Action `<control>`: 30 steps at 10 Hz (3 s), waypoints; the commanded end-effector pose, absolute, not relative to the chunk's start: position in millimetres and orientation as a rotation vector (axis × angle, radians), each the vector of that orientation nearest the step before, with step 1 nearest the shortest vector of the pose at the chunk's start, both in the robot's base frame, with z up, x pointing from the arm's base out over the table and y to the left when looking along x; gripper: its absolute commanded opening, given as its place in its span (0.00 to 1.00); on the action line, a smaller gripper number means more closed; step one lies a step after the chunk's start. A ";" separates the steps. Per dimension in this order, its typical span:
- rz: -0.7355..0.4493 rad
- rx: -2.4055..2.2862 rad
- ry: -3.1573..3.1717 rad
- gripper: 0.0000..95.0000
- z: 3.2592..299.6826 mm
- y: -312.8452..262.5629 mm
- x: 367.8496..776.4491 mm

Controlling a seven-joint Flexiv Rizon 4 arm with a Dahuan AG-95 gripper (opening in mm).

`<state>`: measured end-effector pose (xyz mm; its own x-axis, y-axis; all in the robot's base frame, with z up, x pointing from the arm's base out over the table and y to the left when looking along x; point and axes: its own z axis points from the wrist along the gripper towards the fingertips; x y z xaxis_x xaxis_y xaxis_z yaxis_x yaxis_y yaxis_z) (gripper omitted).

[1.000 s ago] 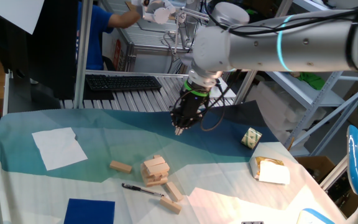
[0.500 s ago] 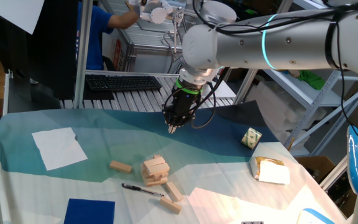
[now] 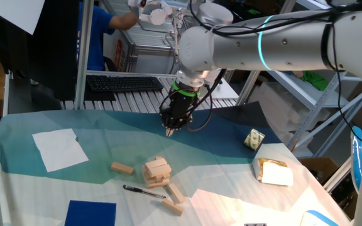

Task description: Play Jenga

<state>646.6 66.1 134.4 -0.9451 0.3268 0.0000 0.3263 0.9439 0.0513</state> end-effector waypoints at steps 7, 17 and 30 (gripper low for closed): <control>0.008 0.518 3.083 0.00 117.4 65.3 657.4; 0.045 0.566 3.073 0.20 98.6 67.6 651.5; 0.054 0.519 3.071 0.20 74.0 72.2 648.7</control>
